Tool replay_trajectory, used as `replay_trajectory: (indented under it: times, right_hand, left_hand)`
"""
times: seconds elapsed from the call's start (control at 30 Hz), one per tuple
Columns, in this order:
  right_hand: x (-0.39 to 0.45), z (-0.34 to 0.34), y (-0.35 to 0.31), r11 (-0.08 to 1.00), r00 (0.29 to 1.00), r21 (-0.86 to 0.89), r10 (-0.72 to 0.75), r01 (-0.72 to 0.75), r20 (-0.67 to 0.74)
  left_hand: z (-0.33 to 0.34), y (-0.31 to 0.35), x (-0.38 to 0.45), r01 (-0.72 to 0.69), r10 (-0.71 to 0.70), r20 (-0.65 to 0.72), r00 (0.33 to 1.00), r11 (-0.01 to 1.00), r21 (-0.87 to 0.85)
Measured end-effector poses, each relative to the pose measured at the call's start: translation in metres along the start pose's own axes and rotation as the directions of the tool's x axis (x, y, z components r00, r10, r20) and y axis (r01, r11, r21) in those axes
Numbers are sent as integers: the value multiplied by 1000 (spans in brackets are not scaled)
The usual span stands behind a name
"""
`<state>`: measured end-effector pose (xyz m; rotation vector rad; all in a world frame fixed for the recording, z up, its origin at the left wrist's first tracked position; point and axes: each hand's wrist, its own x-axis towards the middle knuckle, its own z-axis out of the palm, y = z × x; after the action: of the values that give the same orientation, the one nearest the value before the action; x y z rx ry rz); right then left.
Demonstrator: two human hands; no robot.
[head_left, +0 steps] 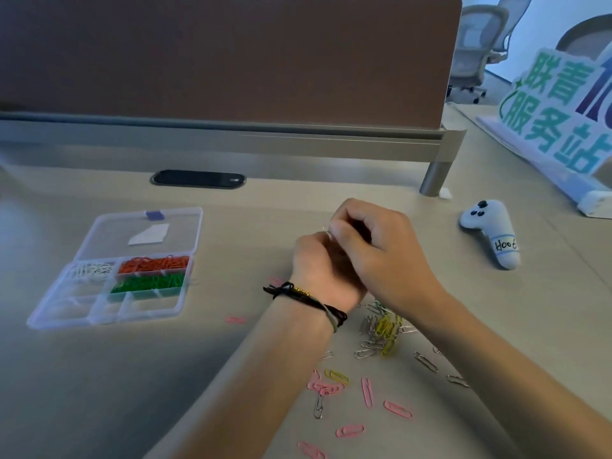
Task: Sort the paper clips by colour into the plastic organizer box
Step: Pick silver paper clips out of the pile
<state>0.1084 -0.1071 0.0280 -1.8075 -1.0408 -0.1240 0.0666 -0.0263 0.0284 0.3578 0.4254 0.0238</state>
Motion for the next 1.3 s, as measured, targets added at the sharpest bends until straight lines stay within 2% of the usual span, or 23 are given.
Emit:
replay_trajectory:
  times: [0.1, 0.2, 0.3, 0.37, 0.43, 0.5, 0.57, 0.63, 0.7, 0.8, 0.9, 1.0, 1.07, 1.13, 1.2, 1.3]
  right_hand:
    - [1, -10, 5, 990, 993, -126, -44, 58, 107]
    - [0, -26, 5, 986, 981, -149, -52, 81, 188]
    - [-1, -41, 0, 976, 956, -198, -24, 85, 292]
    - [-2, -54, -3, 973, 951, -211, -29, 97, 307]
    - [-10, -76, -1, 960, 961, -263, -18, 94, 276]
    - [-25, -101, 8, 924, 949, -383, 121, -1, 289]
    - [-47, -116, 19, 834, 864, -548, 321, -64, 388]
    - [-70, -121, 30, 765, 774, -641, 442, -61, 454]
    - [-84, -121, 34, 753, 754, -654, 467, -67, 461]
    - [-94, -117, 35, 766, 744, -634, 484, -107, 460]
    - [-103, -109, 40, 771, 780, -631, 449, -91, 436]
    - [-114, -104, 49, 802, 863, -592, 349, -75, 364]
    - [-124, -104, 54, 824, 904, -563, 285, -62, 318]
    - [-131, -105, 58, 837, 936, -547, 209, -21, 284]
    - [-133, -105, 58, 830, 948, -557, 144, 40, 283]
    - [-132, -104, 52, 741, 933, -647, 76, 183, 351]
  left_hand:
    - [4, -3, 0, 48, -48, -9, 999, 999, -5]
    - [3, -5, 4, 87, -86, -47, 995, 996, 29]
    - [2, -10, 4, 115, -114, -27, 993, 992, 44]
    - [2, -15, 9, 99, -99, -56, 994, 995, 2]
    - [-1, -18, 20, 60, -66, -163, 984, 997, -43]
    - [-4, -19, 28, 76, -63, -197, 978, 995, 59]
    - [-7, -23, 31, 155, -121, -169, 978, 966, 207]
    - [-9, -31, 29, 253, -226, -124, 966, 924, 286]
    - [-11, -39, 26, 308, -289, -106, 951, 901, 306]
    - [-12, -42, 17, 320, -293, -129, 947, 875, 364]
    - [-14, -39, 8, 305, -285, -121, 951, 790, 532]
    - [-21, -37, 0, 270, -288, -107, 952, 614, 742]
    - [-26, -39, -5, 167, -239, -72, 968, 404, 900]
    - [-31, -44, -9, -43, -160, 66, 985, 145, 988]
    - [-37, -48, -12, -296, -119, 280, 953, -152, 943]
    - [-41, -51, -15, -490, -129, 489, 862, -458, 742]
